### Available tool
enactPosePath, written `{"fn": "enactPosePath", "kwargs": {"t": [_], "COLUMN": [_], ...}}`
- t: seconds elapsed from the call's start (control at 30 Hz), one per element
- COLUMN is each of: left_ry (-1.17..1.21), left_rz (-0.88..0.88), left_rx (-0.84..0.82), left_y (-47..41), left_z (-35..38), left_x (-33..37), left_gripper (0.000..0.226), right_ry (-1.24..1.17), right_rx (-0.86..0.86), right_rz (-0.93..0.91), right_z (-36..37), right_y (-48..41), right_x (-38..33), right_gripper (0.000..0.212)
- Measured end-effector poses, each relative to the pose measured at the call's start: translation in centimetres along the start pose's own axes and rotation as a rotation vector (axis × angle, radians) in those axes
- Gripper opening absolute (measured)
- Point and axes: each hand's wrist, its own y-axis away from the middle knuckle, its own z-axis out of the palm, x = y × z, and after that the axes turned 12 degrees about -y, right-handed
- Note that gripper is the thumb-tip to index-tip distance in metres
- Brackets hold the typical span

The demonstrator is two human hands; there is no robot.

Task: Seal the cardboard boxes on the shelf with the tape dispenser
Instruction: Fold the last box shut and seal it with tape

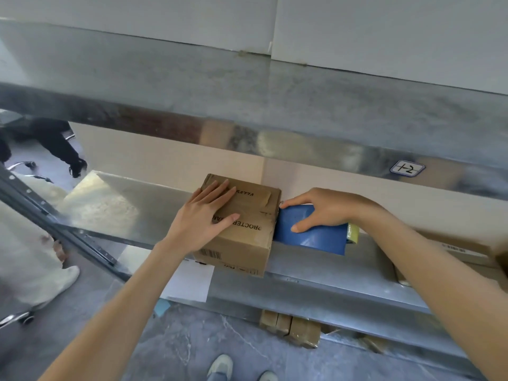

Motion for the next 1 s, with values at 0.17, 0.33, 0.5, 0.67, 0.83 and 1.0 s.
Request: {"fn": "enactPosePath", "kwargs": {"t": [0.17,0.33,0.5,0.67,0.83,1.0], "left_ry": [0.013,0.011,0.004,0.003,0.006,0.013], "left_rz": [0.000,0.000,0.025,0.030,0.029,0.021], "left_rx": [-0.022,-0.003,0.023,0.036,0.028,0.024], "left_y": [0.1,0.1,0.3,0.4,0.1,0.0], "left_z": [-0.3,-0.1,0.2,0.3,0.3,0.3], "left_x": [0.4,0.1,0.0,-0.1,-0.1,-0.2], "left_gripper": [0.079,0.083,0.081,0.080,0.081,0.081], "right_ry": [0.005,-0.047,-0.147,-0.218,-0.160,-0.265], "right_rx": [0.113,0.342,0.420,0.486,0.543,0.595], "right_rz": [0.083,0.171,0.246,0.247,0.278,0.229], "right_z": [4.2,6.2,8.8,11.4,12.8,12.7], "right_y": [-1.5,-1.9,-3.0,-3.9,-4.7,-5.0], "right_x": [1.1,3.8,6.3,8.2,8.9,9.4], "right_gripper": [0.067,0.072,0.081,0.080,0.076,0.082]}}
